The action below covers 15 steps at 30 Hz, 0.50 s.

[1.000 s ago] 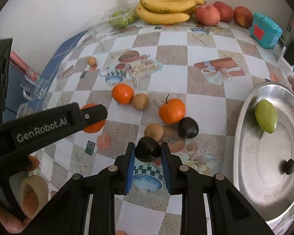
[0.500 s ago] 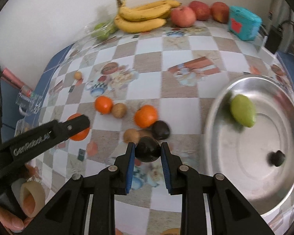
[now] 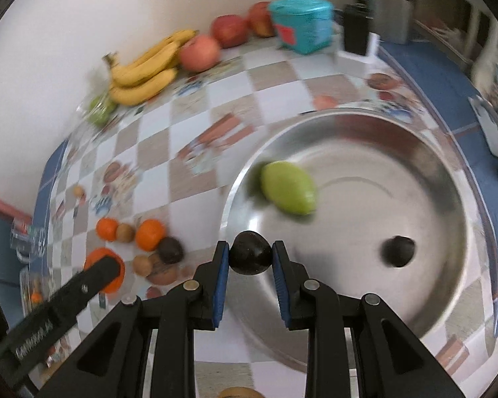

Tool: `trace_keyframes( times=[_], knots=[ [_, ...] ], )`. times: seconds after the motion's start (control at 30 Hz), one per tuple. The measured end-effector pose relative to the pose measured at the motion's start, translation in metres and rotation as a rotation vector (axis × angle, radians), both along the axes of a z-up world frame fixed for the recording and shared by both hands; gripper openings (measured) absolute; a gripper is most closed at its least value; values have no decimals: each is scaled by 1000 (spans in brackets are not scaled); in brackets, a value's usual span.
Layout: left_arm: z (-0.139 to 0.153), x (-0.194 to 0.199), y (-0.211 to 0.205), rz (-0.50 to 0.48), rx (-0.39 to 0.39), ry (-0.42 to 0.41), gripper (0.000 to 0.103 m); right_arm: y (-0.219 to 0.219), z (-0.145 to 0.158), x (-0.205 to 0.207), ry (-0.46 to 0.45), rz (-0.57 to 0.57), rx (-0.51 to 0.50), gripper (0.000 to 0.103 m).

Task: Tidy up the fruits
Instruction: 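Carry the orange and dark plum into the steel bowl and release both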

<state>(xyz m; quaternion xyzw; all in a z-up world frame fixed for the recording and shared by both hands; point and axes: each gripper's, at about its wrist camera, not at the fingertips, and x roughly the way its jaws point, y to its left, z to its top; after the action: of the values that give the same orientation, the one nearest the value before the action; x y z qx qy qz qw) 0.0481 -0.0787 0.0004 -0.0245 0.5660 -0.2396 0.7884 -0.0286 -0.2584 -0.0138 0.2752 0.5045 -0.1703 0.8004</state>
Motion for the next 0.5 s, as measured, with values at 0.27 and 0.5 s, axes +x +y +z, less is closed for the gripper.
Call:
trace_keyframes(
  times=[0.27, 0.5],
  knots=[
    [-3, -22, -40, -122, 4, -19, 42, -40, 0, -27, 5, -145, -13, 27],
    [-9, -41, -76, -236, 23, -40, 42, -60, -1, -41, -6, -209, 7, 27]
  ],
)
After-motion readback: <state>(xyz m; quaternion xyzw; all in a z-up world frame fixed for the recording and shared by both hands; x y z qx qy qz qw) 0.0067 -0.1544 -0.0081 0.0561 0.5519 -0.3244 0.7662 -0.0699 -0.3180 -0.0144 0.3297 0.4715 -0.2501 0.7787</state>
